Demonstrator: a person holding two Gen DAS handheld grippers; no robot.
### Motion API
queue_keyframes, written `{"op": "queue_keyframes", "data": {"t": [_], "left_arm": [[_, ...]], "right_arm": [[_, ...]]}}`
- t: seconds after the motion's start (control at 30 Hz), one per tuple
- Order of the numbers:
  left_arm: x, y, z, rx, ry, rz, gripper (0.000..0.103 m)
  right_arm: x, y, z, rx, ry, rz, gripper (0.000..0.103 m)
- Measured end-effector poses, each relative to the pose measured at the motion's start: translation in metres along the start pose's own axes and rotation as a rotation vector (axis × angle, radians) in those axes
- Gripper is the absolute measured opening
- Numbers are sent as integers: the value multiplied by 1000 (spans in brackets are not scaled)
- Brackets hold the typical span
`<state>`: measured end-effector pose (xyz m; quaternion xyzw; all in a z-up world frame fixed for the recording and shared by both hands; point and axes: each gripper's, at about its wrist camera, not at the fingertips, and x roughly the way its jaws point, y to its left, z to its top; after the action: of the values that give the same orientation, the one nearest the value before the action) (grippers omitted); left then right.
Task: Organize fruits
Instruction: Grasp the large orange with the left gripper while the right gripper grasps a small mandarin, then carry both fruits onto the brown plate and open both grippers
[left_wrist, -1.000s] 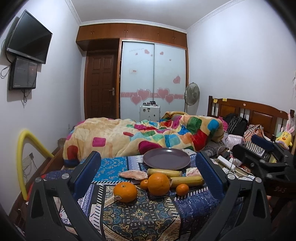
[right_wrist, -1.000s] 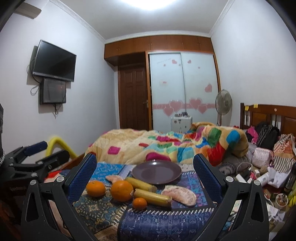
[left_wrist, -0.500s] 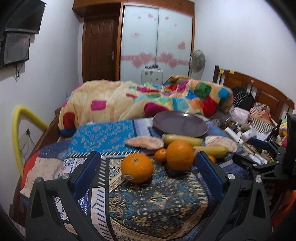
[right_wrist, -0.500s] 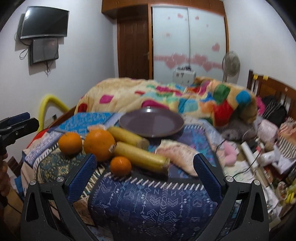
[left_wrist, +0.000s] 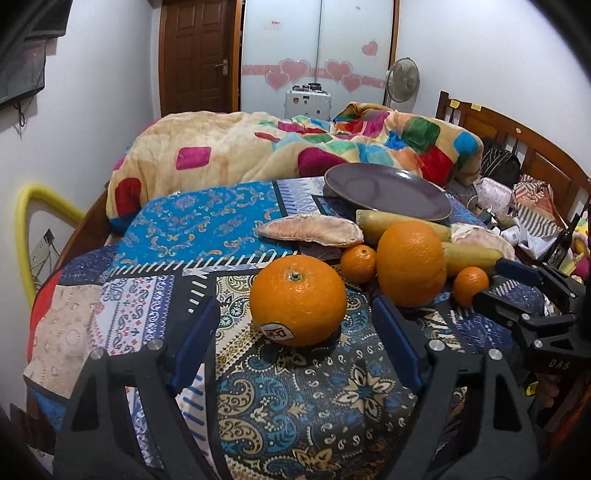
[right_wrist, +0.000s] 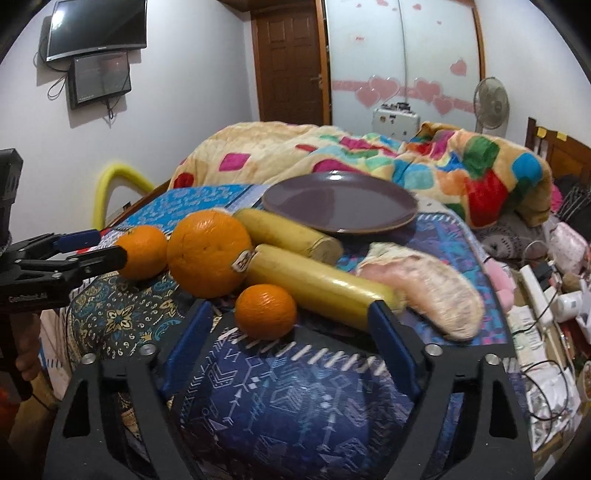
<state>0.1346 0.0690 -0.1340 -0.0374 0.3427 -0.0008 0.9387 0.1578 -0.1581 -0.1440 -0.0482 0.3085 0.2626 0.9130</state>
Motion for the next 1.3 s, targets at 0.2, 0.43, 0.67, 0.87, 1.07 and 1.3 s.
{"op": "queue_keyframes", "data": {"t": [0.2, 0.43, 0.67, 0.87, 1.07, 1.3], "left_arm": [[15, 0, -1, -3, 12, 1, 84], [27, -1, -1, -5, 36, -10, 68], [28, -2, -1, 8, 31, -8, 63], [14, -3, 2, -2, 6, 5, 63], [-10, -10, 21, 12, -62, 5, 63], [-29, -23, 48, 35, -123, -9, 63]], "right_arm": [[8, 1, -3, 14, 12, 36, 59], [18, 0, -4, 34, 35, 75, 36], [17, 1, -2, 20, 25, 72, 35], [5, -2, 4, 20, -8, 60, 35], [-15, -7, 18, 11, -67, 28, 35], [-35, -19, 43, 0, -148, -15, 35]]}}
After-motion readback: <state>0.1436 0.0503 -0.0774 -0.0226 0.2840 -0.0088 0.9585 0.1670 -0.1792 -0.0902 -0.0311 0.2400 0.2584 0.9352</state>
